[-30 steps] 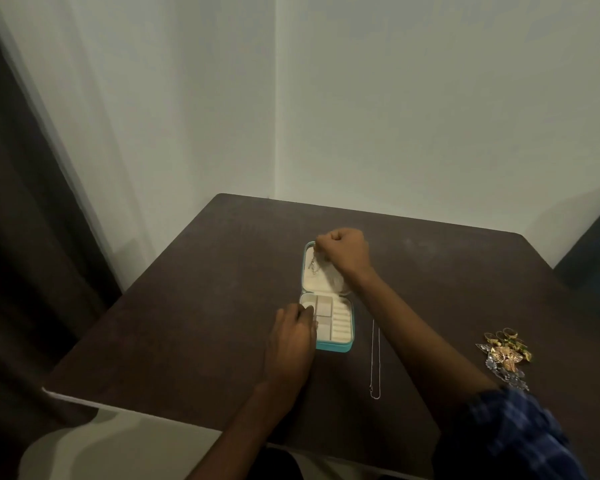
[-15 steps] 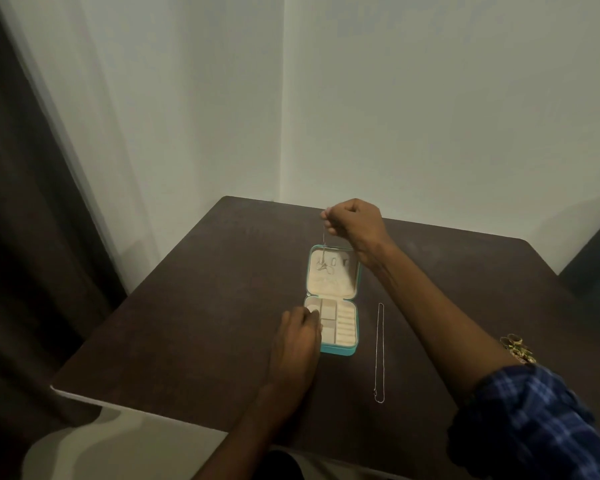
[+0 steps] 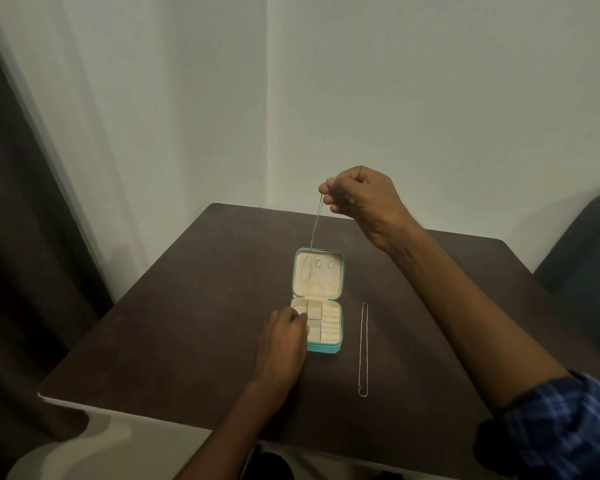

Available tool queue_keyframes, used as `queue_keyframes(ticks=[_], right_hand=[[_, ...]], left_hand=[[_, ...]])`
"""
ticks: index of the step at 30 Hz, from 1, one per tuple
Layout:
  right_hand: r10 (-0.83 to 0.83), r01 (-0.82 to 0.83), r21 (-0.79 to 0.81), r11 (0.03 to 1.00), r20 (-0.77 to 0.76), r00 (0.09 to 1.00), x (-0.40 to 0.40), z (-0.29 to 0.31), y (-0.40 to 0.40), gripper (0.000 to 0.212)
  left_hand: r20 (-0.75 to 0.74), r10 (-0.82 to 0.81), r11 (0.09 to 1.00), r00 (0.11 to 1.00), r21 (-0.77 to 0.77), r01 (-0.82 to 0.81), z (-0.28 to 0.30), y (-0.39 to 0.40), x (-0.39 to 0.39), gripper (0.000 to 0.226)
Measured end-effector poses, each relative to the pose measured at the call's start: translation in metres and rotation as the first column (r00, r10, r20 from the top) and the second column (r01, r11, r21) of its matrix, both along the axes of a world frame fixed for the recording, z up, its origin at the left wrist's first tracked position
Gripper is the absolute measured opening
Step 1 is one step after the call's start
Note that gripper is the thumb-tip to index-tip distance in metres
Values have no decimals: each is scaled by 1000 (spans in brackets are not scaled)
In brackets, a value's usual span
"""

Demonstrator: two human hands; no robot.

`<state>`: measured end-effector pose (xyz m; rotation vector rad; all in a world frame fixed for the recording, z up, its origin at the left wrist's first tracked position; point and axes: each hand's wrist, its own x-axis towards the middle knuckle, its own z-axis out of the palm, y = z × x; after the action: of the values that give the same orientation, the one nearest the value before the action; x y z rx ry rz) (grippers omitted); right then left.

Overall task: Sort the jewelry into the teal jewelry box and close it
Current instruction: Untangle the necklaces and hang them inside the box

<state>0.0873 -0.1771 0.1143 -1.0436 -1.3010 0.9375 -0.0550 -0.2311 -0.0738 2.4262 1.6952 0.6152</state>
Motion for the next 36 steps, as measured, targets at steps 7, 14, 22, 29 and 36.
queue_keyframes(ticks=[7, 14, 22, 29, 36], right_hand=[[14, -16, 42, 999, 46, 999, 8, 27, -27, 15], [83, -83, -1, 997, 152, 985, 17, 38, -52, 11], [148, -143, -46, 989, 461, 875, 37, 47, -82, 18], [101, -104, -28, 994, 573, 813, 57, 47, -96, 19], [44, -66, 10, 998, 652, 757, 69, 48, -100, 11]], left_hand=[[110, -6, 997, 994, 79, -3, 2, -5, 3, 36], [537, -27, 993, 843, 113, -40, 53, -7, 22, 34], [845, -92, 985, 527, 0, 172, 113, -21, 35, 32], [861, -157, 968, 483, 38, 248, 112, -30, 38, 19], [837, -153, 975, 525, 42, 217, 112, -34, 44, 9]])
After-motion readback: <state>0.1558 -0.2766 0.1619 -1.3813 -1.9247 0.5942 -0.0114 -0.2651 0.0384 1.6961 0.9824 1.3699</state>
